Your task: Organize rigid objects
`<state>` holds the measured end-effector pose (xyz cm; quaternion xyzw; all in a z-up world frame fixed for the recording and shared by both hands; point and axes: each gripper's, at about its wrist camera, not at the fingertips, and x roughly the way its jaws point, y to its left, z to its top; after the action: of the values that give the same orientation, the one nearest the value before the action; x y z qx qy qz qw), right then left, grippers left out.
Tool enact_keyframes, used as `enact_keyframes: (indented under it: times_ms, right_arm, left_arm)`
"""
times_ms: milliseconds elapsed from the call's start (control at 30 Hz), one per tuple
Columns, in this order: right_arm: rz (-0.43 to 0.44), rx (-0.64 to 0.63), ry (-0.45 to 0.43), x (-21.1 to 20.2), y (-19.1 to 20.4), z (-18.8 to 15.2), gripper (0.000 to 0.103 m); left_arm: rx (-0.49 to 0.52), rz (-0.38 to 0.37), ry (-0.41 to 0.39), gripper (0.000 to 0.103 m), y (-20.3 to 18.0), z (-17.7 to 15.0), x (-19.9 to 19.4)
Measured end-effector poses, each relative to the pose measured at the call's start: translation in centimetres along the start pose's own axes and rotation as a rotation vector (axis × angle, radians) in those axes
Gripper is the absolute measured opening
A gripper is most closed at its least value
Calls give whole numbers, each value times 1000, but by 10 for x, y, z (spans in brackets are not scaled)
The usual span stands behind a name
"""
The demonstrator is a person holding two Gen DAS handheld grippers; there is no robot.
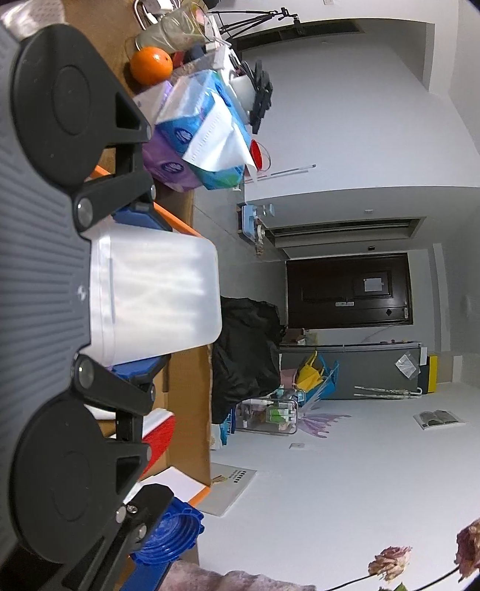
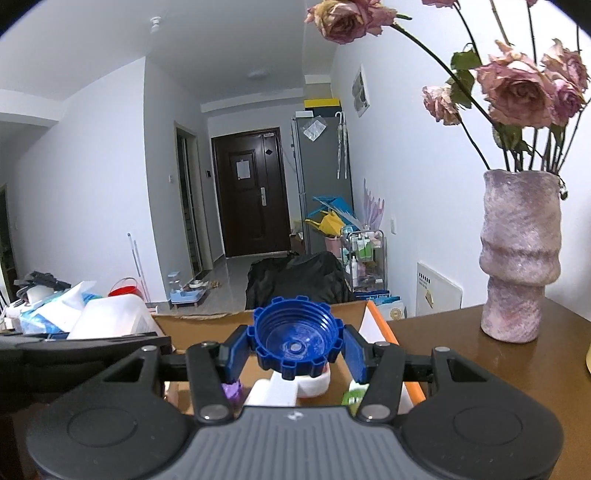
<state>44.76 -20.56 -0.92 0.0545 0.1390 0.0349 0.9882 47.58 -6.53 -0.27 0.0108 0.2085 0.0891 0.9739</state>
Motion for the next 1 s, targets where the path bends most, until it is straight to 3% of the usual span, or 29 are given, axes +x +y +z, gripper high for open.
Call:
enact_keyframes:
  times_ms: [433,467,500,533,567,667,1000]
  right_arm:
    - [22,-34,57,53,-3,17,53]
    - [29,-40,76,56,-4,17,60]
    - [28,-42,91,57,-6,17,76]
    - [18,-35,95,57,-8,18,85]
    - [9,-25,89,56,-10,18,98]
    - [1,-14,78,51,-13,19,103]
    - [2,-39,61,12,-17,19,103]
  left_arm:
    - [-15,8,22,70,10,10,49]
    - [-14,7,18,77,11,10,49]
    - [-13,8,12,83,12,9,48]
    - [-12,14,3,97,14,9,47]
    - [-10,22,-9,103,15,9,45]
    - [11,32,-36,103,19,10,38]
    - [-10,35,-74,103,42,12,-6]
